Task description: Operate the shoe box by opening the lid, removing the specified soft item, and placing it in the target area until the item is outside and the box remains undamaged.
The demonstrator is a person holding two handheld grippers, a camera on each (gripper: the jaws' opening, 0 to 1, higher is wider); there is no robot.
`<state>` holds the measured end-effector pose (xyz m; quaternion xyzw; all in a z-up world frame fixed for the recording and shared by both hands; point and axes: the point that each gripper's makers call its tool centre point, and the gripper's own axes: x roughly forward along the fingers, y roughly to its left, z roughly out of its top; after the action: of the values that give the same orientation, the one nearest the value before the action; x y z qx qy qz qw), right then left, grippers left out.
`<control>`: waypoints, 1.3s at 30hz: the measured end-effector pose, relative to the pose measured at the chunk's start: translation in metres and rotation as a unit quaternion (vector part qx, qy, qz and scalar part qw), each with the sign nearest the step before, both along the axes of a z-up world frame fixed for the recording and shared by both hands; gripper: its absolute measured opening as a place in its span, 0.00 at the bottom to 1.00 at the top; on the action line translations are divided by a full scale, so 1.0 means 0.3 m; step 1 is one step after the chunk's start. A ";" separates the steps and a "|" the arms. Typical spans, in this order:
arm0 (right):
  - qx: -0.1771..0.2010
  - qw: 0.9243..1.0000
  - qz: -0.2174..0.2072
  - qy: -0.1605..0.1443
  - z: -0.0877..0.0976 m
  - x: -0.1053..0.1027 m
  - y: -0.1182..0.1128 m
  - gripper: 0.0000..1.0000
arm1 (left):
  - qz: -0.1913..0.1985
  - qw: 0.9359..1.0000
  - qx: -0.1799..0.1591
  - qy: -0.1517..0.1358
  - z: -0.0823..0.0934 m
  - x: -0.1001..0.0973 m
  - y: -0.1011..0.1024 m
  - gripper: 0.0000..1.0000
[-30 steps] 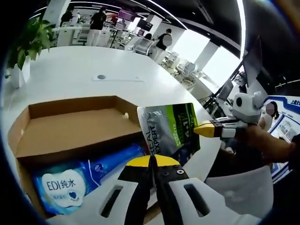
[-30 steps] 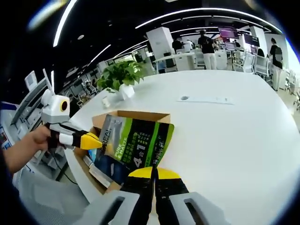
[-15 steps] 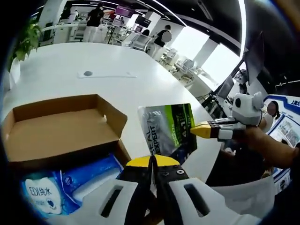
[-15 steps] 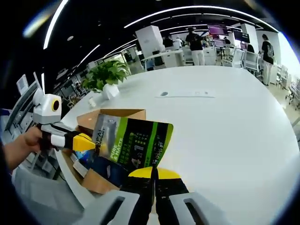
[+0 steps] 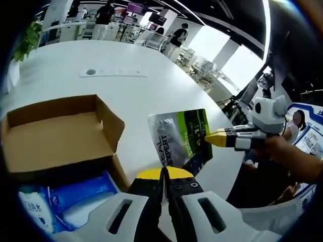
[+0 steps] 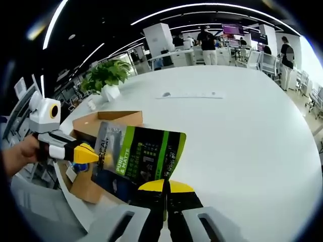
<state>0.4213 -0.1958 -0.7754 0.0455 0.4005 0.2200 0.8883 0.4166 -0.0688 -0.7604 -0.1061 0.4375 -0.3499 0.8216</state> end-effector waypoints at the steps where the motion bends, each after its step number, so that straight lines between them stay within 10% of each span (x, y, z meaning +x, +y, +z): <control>1: -0.002 1.000 0.001 0.001 -0.006 0.003 -0.002 0.00 | 0.001 1.000 0.000 0.001 -0.002 0.003 -0.001 0.00; 39: -0.023 0.997 -0.068 0.024 -0.228 0.099 -0.042 0.00 | 0.022 0.996 0.090 -0.012 -0.116 0.072 -0.027 0.00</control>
<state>0.4509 -0.2086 -0.8437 0.0573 0.4228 0.1482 0.8922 0.4382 -0.0767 -0.7952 -0.0375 0.4551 -0.2921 0.8403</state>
